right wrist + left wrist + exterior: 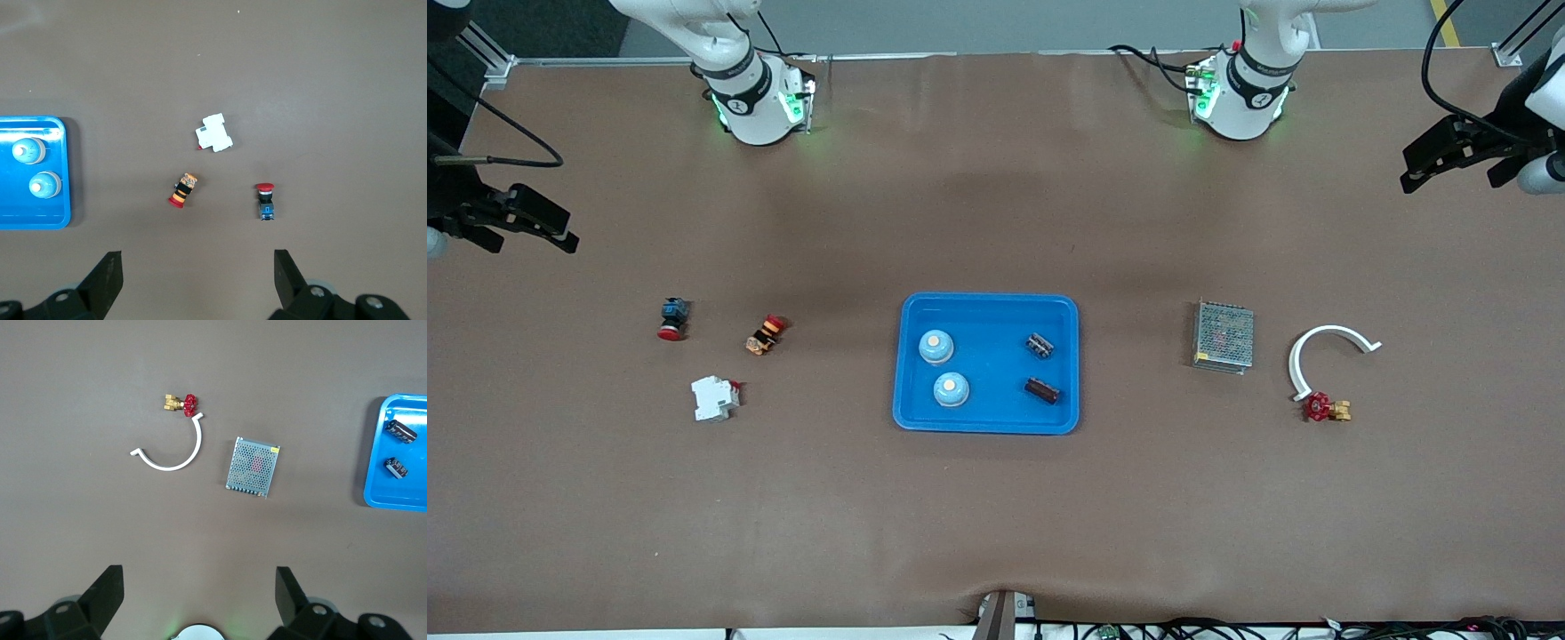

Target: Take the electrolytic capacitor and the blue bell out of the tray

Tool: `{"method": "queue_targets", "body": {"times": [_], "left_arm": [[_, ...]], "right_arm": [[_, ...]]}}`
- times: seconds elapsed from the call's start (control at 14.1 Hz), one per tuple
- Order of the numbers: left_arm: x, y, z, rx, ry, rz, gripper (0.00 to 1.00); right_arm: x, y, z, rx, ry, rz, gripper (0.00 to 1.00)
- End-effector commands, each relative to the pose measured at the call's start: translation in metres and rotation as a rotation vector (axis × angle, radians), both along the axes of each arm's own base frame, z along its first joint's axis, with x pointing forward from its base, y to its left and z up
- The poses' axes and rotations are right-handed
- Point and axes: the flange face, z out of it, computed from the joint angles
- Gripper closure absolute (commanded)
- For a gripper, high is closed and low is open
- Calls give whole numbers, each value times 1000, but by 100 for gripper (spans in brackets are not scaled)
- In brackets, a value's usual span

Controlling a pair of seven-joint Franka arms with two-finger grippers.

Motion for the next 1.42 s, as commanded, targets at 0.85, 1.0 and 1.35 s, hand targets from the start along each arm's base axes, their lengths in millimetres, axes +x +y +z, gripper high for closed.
{"method": "queue_targets", "body": {"times": [0.85, 1.0, 1.35], "left_arm": [[24, -51, -74, 35, 154, 21, 0], [32, -89, -102, 47, 172, 90, 0], [58, -164, -175, 23, 174, 231, 0]], "right_arm": [[5, 12, 3, -7, -17, 23, 0], [6, 12, 5, -9, -23, 25, 0], [9, 16, 0, -10, -17, 33, 0]]}}
